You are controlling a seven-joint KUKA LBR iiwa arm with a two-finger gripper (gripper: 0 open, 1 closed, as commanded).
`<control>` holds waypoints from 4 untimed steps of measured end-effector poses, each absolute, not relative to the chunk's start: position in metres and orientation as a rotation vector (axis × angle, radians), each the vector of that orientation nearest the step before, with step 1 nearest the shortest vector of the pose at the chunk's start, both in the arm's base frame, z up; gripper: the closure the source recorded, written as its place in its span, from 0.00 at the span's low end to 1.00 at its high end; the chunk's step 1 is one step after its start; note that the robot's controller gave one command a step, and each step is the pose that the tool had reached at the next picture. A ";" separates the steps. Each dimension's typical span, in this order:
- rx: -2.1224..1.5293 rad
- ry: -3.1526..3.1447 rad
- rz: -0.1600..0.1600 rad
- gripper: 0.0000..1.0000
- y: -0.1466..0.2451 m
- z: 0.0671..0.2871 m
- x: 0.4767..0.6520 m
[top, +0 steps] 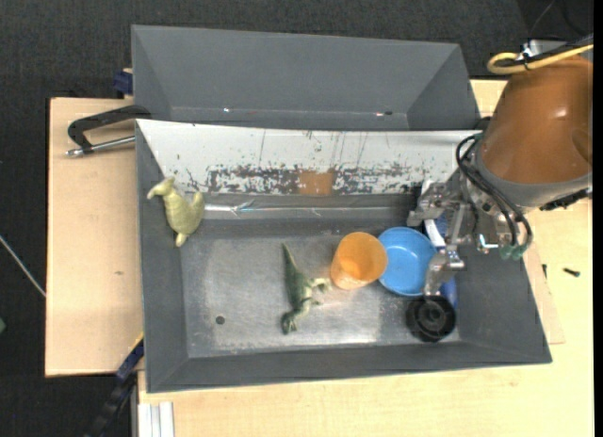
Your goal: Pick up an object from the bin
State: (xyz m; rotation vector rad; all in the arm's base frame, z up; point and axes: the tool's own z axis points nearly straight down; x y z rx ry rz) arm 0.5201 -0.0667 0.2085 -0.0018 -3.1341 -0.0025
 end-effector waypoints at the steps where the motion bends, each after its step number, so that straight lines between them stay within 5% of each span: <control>1: -0.129 -3.133 -0.003 0.00 -0.070 0.119 0.554; 2: -0.633 -3.076 -0.007 0.00 -0.091 0.075 0.541; 3: -0.626 -3.064 -0.011 1.00 -0.089 0.076 0.539; 4: -0.586 -3.101 -0.002 1.00 -0.088 0.202 0.540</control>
Offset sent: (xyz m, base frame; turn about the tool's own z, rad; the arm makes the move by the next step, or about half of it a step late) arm 0.0337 -0.0045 -0.0857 0.0807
